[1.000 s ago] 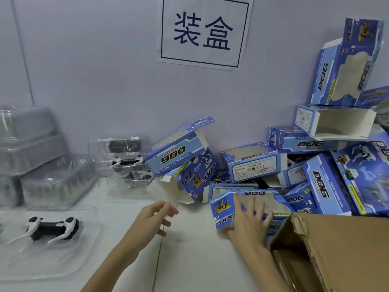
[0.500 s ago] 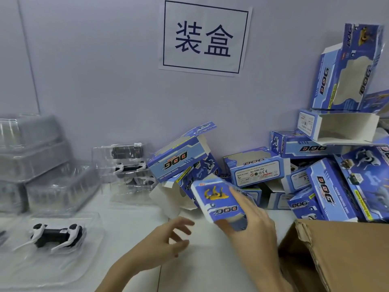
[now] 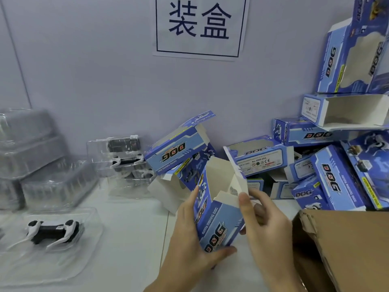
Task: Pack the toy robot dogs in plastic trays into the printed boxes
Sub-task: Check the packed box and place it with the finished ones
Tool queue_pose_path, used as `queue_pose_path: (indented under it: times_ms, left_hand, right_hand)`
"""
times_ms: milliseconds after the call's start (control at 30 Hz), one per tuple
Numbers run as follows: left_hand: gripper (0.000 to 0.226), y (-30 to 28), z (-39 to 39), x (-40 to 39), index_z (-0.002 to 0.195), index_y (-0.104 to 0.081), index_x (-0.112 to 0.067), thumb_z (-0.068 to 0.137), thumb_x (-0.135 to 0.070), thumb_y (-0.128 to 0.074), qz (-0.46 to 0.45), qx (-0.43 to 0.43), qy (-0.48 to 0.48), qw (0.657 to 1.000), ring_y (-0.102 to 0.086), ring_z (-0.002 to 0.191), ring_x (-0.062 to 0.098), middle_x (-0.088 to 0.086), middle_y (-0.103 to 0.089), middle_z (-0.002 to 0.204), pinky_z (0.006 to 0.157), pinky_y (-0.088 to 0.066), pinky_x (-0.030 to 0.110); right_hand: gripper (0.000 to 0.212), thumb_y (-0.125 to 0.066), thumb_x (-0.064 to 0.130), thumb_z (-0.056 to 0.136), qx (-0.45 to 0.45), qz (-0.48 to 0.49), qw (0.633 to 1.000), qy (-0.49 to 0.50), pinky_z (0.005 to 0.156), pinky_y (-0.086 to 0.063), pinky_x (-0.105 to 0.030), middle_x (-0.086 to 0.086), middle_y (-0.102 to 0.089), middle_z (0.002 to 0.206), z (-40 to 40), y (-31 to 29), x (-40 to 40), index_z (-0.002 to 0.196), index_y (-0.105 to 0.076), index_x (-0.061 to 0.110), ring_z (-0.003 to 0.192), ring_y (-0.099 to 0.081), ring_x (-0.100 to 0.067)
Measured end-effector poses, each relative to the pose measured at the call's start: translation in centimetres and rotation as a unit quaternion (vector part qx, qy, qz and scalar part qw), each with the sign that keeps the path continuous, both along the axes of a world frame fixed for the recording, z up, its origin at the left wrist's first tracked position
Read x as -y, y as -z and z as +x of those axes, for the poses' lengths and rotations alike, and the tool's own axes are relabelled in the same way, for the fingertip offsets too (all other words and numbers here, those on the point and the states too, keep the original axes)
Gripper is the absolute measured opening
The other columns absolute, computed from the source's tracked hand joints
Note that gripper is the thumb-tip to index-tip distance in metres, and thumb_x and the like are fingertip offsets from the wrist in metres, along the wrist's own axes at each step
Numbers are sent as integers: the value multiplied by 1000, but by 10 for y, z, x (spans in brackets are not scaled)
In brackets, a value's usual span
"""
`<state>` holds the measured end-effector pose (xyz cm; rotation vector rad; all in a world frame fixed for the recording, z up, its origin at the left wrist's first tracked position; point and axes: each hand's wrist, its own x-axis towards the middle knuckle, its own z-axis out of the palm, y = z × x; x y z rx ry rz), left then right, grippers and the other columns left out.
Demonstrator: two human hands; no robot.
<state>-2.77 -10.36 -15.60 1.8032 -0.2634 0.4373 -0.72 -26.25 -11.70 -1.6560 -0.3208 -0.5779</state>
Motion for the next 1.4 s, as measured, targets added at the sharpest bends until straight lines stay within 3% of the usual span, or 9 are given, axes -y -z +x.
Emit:
queue_pose_path:
  times_ms: [167, 300, 533, 667, 800, 1133, 1200, 1267, 1400]
  left_hand:
    - [108, 9, 5, -2, 136, -30, -54, 60, -26, -101, -46, -33, -2, 998, -69, 116, 7, -19, -67, 127, 92, -61, 28]
    - [76, 3, 12, -31, 122, -49, -43, 65, -32, -98, -109, -95, 72, 987, -74, 112, 20, -6, -75, 121, 88, -62, 33]
    - [81, -8, 16, -75, 141, -53, -6, 68, -29, -80, -234, -156, 157, 947, -74, 108, 32, 16, -72, 126, 81, -63, 39]
    - [87, -12, 13, -74, 147, -48, -21, 67, -32, -80, -292, -163, 170, 927, -76, 101, 31, 12, -73, 126, 76, -64, 42]
    - [64, -9, 12, -64, 142, -39, -66, 87, -55, -71, -189, -90, 77, 975, -68, 125, 20, -14, -65, 142, 92, -62, 38]
    - [55, -40, 15, -81, 141, -45, -49, 97, -75, -27, -18, -74, -83, 994, -61, 123, 11, -19, -62, 131, 86, -49, 21]
    - [66, -45, 10, -101, 141, -49, -46, 94, -84, -22, 216, -122, -209, 946, -52, 131, 17, -9, -52, 143, 94, -48, 30]
    - [75, -43, 3, -125, 151, -39, -37, 94, -83, -25, 465, -204, -336, 794, -35, 145, 33, 5, -35, 159, 108, -44, 56]
    - [102, -32, -7, -167, 164, -8, -31, 87, -89, -40, 493, -372, -394, 680, 3, 156, 53, 23, 5, 171, 105, -22, 88]
  right_hand:
    - [46, -31, 73, 99, -3, 9, 1000, -18, 51, -58, -26, 23, -77, 102, 4, 8, 0, 117, -65, 47, 86, -77, -7]
    - [24, -58, 55, 98, -31, 61, 998, 3, 60, -63, -33, 6, -80, 95, 17, 12, 8, 116, -63, 39, 78, -78, -18]
    - [70, -71, 60, 70, -202, 22, 968, -149, 89, -55, -24, 5, -72, 120, 22, 8, 9, 134, -49, 43, 109, -71, -10]
    - [74, -88, 51, 74, -220, -20, 949, -227, 92, -61, -34, 3, -77, 114, 17, 12, 1, 136, -48, 42, 105, -74, -15]
    - [87, -91, 50, 62, -245, -108, 929, -255, 93, -60, -31, 5, -73, 118, 16, 22, 4, 136, -45, 45, 104, -74, -12]
    - [82, -92, 30, 75, -217, -183, 935, -212, 81, -55, -10, 31, -64, 116, 21, 29, 8, 129, -36, 54, 108, -60, 17]
    - [79, -91, 35, 76, -218, -204, 932, -204, 73, -48, -1, 29, -61, 122, 21, 28, 8, 129, -35, 51, 106, -57, 24]
    - [79, -91, 37, 76, -220, -215, 930, -200, 73, -46, 0, 28, -61, 124, 21, 28, 8, 131, -35, 49, 107, -55, 25]
    - [75, -89, 40, 77, -224, -235, 924, -202, 78, -45, 0, 29, -63, 124, 21, 28, 10, 128, -36, 53, 109, -53, 26]
